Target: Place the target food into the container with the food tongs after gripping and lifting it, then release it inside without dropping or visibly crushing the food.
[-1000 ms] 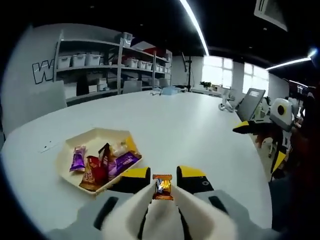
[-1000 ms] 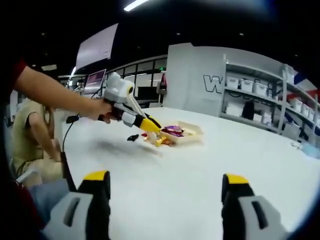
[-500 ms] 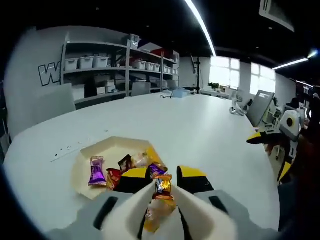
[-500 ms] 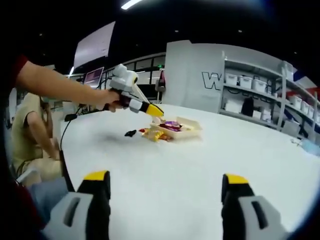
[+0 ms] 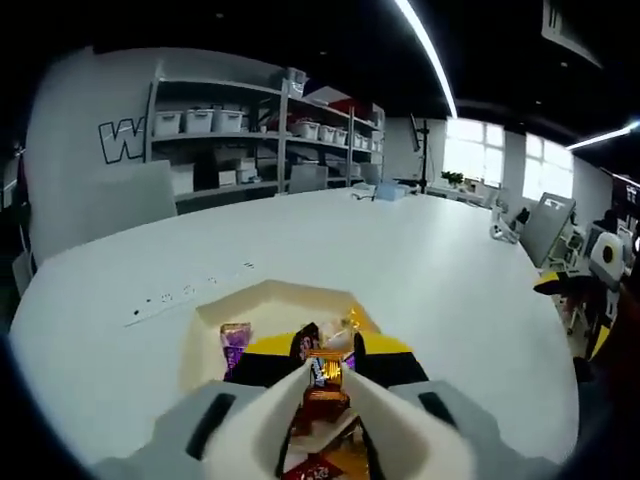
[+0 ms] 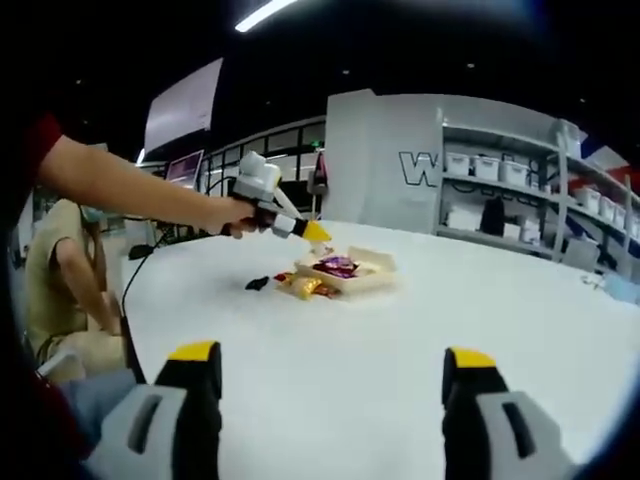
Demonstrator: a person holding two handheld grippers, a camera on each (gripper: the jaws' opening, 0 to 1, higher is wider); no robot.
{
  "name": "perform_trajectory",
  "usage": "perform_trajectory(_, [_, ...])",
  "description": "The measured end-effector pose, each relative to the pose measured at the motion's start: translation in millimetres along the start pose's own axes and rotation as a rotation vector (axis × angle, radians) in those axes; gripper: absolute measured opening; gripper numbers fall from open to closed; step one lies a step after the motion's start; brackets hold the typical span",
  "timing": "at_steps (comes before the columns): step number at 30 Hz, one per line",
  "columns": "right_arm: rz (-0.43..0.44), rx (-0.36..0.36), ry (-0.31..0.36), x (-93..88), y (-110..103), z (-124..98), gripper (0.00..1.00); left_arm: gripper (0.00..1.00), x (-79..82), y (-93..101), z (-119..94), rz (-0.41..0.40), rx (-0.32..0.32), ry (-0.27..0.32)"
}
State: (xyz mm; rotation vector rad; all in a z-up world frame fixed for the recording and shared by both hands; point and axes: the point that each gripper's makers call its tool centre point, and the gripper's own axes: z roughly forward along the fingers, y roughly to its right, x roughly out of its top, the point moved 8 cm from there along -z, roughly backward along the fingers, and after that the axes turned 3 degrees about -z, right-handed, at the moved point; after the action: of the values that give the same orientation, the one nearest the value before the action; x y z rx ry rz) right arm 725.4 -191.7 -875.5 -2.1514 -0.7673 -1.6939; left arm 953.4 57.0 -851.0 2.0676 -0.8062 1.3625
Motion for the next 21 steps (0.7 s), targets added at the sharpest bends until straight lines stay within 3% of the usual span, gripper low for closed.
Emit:
perform_trajectory(3, [0.003,-0.001,-0.007,-1.8,0.4,1.8,0.9,0.27,4.4,-13.4,0.6,0.104,0.086,0.038])
perform_trajectory(5, [0.002,-0.001,-0.008,-1.4,-0.4,2.0,0.9,0.28,3.6,-11.7,0.1,0.032,0.075,0.03])
perform_trajectory(6, [0.001,-0.001,-0.008,-0.8,-0.4,2.4,0.9,0.28,6.0,-12.9,2.1,-0.012,0.041,0.049])
perform_trajectory(9, [0.0,0.001,-0.005,1.0,-1.8,3.6,0.9,0.28,7.6,-22.0,4.4,0.045,0.055,0.031])
perform_trajectory(21, [-0.017,0.013,0.006,8.5,-12.4,-0.5,0.9,0.29,6.1,-38.2,-2.7,0.013,0.05,0.024])
